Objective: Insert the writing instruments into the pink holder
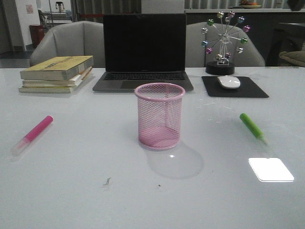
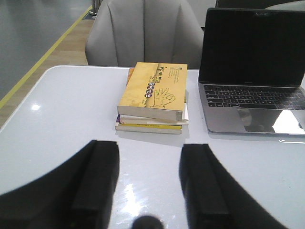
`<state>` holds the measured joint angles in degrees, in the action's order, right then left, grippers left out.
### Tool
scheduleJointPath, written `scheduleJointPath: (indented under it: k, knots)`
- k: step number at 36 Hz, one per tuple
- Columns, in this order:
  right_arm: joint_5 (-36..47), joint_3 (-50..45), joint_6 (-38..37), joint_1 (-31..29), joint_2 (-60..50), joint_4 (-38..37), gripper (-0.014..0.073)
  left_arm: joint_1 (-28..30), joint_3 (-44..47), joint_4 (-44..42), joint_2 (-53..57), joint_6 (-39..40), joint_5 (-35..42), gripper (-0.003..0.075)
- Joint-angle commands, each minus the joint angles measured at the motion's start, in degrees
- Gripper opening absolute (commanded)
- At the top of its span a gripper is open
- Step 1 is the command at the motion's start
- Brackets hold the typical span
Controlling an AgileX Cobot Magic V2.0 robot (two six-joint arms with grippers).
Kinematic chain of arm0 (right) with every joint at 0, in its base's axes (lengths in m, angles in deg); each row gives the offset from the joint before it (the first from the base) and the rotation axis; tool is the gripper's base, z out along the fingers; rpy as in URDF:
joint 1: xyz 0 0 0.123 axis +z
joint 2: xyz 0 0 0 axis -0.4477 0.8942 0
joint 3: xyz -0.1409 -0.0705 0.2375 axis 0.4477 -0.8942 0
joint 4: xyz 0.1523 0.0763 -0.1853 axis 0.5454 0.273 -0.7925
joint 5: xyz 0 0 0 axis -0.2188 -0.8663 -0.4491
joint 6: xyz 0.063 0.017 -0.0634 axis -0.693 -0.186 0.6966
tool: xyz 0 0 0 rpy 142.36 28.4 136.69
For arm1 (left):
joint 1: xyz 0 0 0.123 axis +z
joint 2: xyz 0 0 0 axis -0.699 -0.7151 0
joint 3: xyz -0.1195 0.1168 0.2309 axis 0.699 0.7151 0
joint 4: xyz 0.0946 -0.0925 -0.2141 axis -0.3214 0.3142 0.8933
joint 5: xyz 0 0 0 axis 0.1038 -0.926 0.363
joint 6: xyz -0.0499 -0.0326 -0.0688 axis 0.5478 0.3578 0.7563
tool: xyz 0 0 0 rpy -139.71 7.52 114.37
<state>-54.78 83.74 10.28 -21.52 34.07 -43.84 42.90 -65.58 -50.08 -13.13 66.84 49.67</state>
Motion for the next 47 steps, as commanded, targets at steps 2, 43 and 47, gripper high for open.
scheduleJointPath:
  k: [2, 43, 47]
  knots:
    - [0.34, 6.2, 1.08, 0.32, 4.19, 0.02, 0.0364, -0.4, -2.18, 0.57, 0.75, 0.46, 4.39, 0.0386]
    - [0.36, 13.34, 1.08, 0.32, 30.81, 2.19, 0.0364, -0.4, -2.18, 1.09, 0.75, 0.46, 3.03, 0.0386]
    - [-0.46, 14.85, 1.08, 0.32, 32.41, 2.19, 0.0364, -0.4, -2.18, 1.09, 0.75, 0.46, 2.99, 0.0386]
